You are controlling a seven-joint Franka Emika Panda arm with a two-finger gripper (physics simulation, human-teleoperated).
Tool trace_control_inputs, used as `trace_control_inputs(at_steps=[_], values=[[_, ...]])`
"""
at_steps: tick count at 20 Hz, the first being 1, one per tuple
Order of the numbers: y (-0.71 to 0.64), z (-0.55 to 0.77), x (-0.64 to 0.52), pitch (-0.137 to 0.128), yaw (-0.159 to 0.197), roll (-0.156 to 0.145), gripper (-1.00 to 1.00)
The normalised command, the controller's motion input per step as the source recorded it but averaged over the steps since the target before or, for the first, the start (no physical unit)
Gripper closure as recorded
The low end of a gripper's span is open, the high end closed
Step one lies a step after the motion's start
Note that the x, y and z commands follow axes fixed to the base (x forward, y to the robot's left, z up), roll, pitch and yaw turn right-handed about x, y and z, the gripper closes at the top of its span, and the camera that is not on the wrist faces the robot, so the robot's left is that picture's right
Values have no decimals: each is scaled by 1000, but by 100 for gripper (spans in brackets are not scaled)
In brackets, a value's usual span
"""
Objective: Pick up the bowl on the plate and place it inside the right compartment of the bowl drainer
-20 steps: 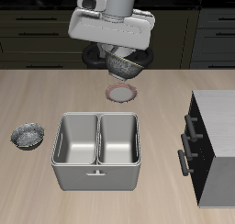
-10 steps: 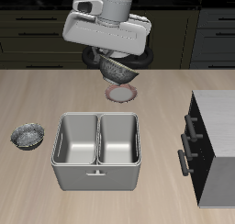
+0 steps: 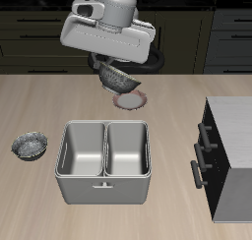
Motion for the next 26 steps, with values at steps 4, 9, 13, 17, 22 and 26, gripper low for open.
trace_control_inputs(at_steps=[4, 9, 13, 17, 22, 26], values=[[-178, -170, 33, 15, 6, -38, 100], [-209, -204, 16, 24, -16, -16, 100], [-127, -137, -12, -13, -34, 13, 100], [-173, -205, 2, 4, -21, -6, 100], [-311, -193, -19, 9, 3, -52, 100], [-194, -94, -26, 8, -19, -29, 100]])
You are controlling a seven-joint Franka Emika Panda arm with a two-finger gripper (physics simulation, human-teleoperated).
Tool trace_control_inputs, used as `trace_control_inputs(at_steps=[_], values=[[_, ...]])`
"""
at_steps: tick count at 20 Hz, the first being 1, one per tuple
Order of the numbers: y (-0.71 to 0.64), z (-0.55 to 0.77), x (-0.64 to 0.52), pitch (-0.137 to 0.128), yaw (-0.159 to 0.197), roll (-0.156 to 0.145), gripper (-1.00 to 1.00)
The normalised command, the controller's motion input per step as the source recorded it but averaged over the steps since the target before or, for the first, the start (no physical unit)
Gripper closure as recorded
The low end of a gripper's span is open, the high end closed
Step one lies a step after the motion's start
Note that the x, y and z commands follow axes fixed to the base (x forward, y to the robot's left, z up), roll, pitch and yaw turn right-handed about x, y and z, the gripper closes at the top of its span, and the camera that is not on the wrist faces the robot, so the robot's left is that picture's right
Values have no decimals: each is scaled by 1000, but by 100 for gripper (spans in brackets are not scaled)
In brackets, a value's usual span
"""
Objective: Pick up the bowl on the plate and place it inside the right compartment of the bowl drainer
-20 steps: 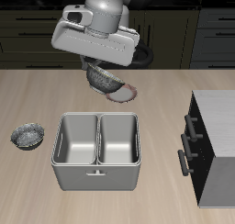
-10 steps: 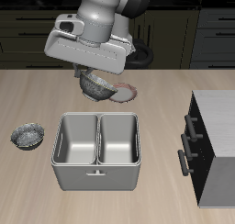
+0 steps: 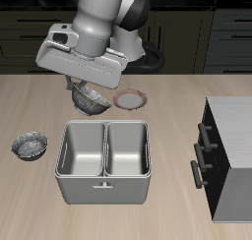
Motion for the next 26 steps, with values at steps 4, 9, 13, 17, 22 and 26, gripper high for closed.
trace_control_inputs(at_steps=[4, 9, 13, 17, 22, 26], values=[[-70, -110, 10, 9, 1, -16, 100], [-97, -149, 19, 15, -2, -23, 100], [-157, -162, 21, 24, -13, -38, 100], [-91, -178, 8, 24, -3, -19, 100], [-27, -169, 40, 22, 4, -14, 100], [31, -152, 20, 30, 5, -18, 100]])
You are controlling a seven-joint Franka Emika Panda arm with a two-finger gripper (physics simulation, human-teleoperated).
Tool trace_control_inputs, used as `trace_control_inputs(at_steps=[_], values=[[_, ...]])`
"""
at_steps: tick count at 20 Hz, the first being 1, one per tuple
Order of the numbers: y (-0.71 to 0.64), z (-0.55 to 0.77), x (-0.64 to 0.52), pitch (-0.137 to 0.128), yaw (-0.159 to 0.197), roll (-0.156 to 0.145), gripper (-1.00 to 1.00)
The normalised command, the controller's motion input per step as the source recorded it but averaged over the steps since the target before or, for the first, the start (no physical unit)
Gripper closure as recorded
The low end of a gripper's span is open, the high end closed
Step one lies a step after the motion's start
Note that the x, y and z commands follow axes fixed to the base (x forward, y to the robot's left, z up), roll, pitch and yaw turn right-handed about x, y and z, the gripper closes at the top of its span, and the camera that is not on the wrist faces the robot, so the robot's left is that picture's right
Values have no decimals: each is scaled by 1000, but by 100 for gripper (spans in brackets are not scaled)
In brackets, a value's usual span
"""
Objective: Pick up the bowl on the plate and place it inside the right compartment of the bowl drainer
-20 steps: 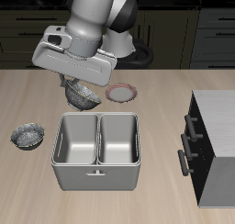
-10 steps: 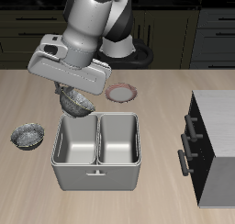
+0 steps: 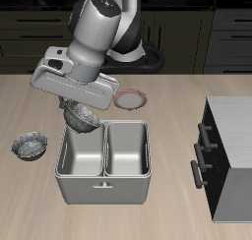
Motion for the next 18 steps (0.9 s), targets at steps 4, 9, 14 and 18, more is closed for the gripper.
trace_control_inputs(at_steps=[4, 9, 14, 18], values=[[-31, -114, 23, 48, 28, -65, -100], [21, -45, -15, 11, 21, -8, -100], [34, -67, -6, 5, 25, 11, -100], [139, 59, -58, -19, 14, 31, -100]])
